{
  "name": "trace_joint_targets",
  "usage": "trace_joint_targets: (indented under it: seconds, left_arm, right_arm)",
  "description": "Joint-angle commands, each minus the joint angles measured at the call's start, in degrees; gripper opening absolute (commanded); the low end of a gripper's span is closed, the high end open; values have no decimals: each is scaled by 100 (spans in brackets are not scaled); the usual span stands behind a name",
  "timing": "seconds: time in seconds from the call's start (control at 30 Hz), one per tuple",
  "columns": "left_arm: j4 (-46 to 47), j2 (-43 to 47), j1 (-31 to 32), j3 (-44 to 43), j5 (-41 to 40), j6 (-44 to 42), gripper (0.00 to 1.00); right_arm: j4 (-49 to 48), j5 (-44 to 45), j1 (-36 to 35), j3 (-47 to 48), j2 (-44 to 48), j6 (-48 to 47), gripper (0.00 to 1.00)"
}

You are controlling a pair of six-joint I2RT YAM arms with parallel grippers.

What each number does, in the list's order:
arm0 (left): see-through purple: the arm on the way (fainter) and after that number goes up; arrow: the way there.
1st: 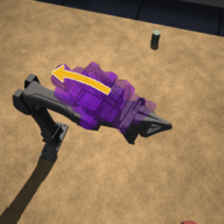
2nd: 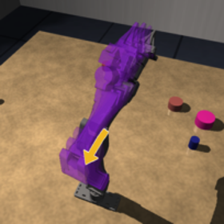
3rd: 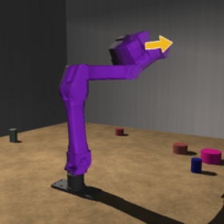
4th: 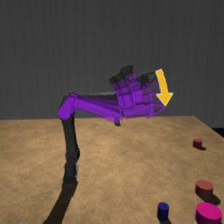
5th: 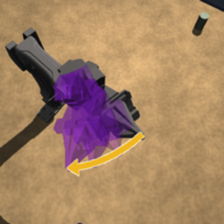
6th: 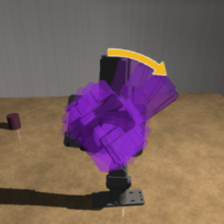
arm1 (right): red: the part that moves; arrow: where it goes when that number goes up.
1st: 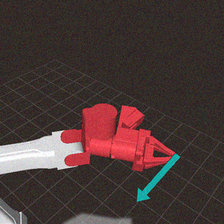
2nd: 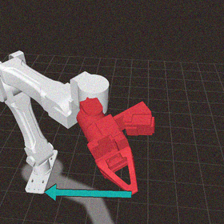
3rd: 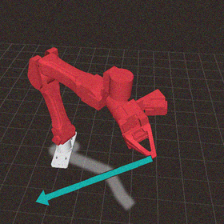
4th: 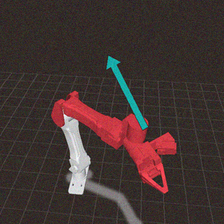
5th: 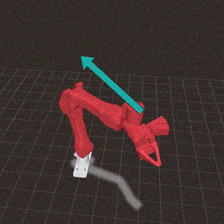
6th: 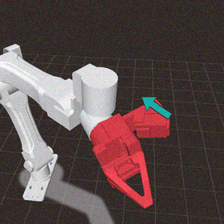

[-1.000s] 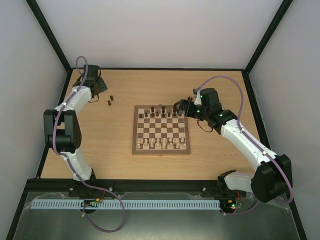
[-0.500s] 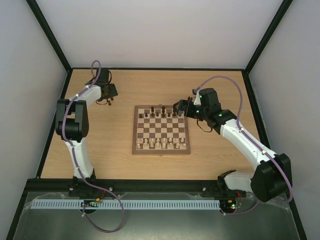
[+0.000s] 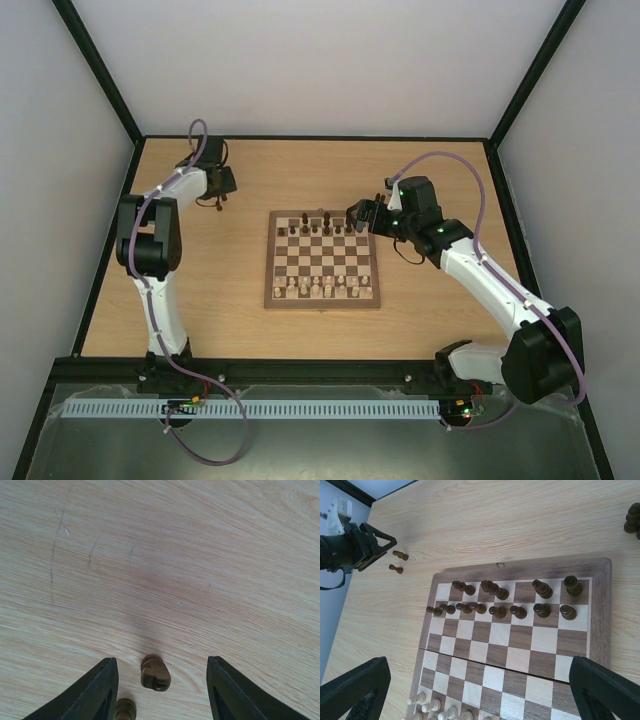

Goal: Set up the chess pieces on the board
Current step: Pick up the chess piece at the center of the board.

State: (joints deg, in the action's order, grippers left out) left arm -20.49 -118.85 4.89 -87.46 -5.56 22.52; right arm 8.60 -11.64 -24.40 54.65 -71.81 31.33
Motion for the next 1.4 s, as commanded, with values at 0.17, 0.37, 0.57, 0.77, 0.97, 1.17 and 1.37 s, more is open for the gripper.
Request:
trace_joint_targets:
  seconds: [0.17,0.37,0.57,0.77,0.97,1.17,1.37]
  left_arm:
    - [-180,-329,46,-203,-124,-42,49]
    - [-203,-446,70,-254,-163,-40,45]
    - [-207,-464,100,-292,-203,-63,33]
    - [-206,-491,134,-339,-239,-78,22]
    - [-224,-521,160,-359,-252,-83,16]
    - [-227,-464,175,-313,-261,-65,15]
    - [-383,-56,460,-316,-342,-47,15]
  right_arm:
    - [-85,-97,-38,-43,-62,31,99]
    - [-84,-89,-38,-55,-61,31,99]
    - [-95,-108,-38,-51,-79,31,98]
    - [-100,-98,-38,-58,-79,29,99]
    - [-104,-103,-38,-62,-72,33,99]
    - [-104,-131,-44,-66,-80,40,99]
    - [-113,-128,-47,-56,-70,48,99]
